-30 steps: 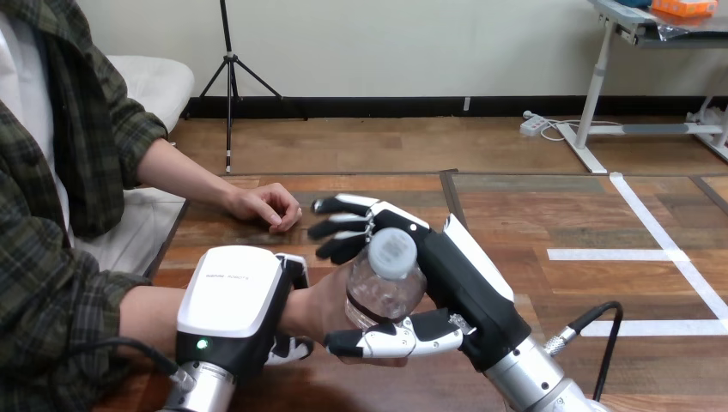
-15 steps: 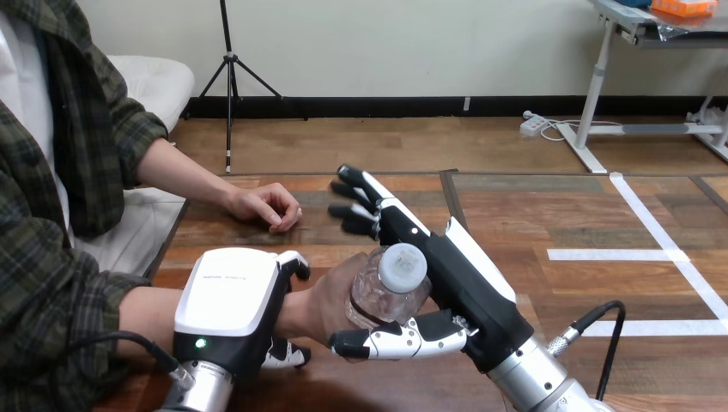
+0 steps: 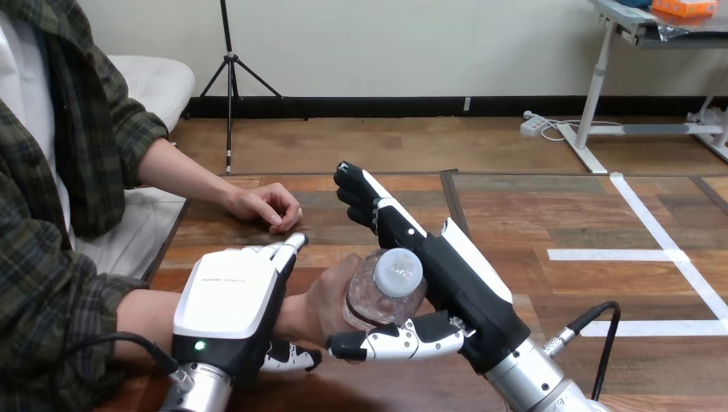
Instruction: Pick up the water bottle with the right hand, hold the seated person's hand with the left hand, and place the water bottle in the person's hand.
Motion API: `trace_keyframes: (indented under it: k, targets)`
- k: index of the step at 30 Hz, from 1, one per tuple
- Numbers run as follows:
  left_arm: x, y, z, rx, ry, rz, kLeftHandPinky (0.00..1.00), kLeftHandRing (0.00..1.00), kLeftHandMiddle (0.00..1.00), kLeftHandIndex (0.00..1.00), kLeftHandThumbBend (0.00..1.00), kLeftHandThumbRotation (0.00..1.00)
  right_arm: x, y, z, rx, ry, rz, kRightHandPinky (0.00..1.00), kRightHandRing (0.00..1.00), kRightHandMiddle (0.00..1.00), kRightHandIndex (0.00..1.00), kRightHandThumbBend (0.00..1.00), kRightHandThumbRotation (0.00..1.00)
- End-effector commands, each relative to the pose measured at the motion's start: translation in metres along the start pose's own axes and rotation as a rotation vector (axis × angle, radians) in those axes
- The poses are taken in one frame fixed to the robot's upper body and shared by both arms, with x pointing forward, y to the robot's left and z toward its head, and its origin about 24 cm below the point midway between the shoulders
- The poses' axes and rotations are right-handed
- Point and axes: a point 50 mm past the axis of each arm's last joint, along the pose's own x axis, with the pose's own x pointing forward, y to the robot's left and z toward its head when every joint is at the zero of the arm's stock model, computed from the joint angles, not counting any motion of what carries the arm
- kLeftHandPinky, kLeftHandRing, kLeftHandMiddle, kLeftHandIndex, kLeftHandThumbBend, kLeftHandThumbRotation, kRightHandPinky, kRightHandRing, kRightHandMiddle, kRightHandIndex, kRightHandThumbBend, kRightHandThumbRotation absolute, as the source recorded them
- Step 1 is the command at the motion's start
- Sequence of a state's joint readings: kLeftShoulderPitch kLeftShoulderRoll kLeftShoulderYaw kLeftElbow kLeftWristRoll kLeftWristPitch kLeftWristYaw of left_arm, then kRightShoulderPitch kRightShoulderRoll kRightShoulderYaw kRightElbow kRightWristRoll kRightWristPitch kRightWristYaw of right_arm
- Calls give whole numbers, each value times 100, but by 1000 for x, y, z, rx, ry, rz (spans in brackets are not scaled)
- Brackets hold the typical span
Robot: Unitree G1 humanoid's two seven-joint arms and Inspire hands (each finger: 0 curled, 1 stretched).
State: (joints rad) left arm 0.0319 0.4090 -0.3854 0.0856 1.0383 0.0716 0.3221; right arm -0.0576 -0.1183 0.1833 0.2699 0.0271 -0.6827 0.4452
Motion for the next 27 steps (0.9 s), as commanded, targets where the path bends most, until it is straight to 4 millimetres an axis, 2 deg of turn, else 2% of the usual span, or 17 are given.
trace_keyframes:
  k: [1, 27]
  targets:
    - [9, 15, 5, 13, -40, 55, 97, 100, 100, 100, 100, 34, 13, -7, 14, -24, -88, -8, 100, 100, 100, 100, 90, 25]
    - [7, 15, 6, -21, -94, 58, 100, 100, 100, 100, 100, 43, 10, -10, 12, -26, -81, -32, 100, 100, 100, 100, 89, 25]
